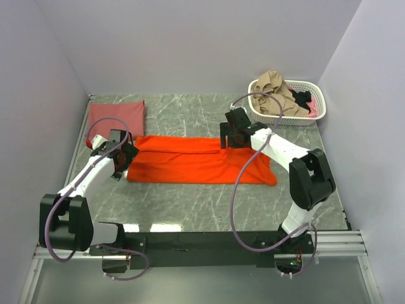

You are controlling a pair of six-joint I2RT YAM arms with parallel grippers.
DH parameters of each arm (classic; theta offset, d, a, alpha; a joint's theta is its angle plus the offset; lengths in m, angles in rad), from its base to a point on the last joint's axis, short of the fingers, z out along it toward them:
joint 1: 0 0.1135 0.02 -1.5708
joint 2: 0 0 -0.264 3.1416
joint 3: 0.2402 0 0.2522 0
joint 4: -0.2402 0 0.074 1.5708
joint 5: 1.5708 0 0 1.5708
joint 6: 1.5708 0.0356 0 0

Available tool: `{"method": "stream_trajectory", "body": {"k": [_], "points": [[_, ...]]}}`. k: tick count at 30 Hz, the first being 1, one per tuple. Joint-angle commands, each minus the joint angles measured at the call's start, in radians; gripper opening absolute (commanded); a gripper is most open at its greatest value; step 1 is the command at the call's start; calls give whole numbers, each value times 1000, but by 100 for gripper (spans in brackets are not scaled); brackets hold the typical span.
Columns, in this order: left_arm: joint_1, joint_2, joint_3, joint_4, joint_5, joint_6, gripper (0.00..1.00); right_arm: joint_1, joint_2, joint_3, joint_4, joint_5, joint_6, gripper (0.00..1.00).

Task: Fold and stack the t-shirts
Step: Fold the tshirt

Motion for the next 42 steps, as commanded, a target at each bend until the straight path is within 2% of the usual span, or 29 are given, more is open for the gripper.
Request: {"method": "stream_trajectory", "body": {"k": [1,4,9,20,24,25,28,36,42], "points": [[4,-29,-35,62,40,52,99,23,23,39,24,-140,62,80],[4,-39,-62,60,29,67,99,52,66,68,28,-157,80,71],[4,-74,-104,43,11,83,99,98,158,151,-35,-89,76,56],[4,-131,-145,20,0,61,99,112,251,190,-126,7,114,46],[4,-121,-136,22,2,60,99,115,261,183,-123,7,117,27],[4,-115,-132,20,3,61,99,115,261,183,-127,16,125,14],[4,-112,-121,20,9,63,99,115,246,183,-112,36,136,2],[2,-131,-116,23,15,63,99,115,143,183,-43,24,165,0],[4,-137,-121,28,20,66,99,115,115,157,28,-50,191,0]]}}
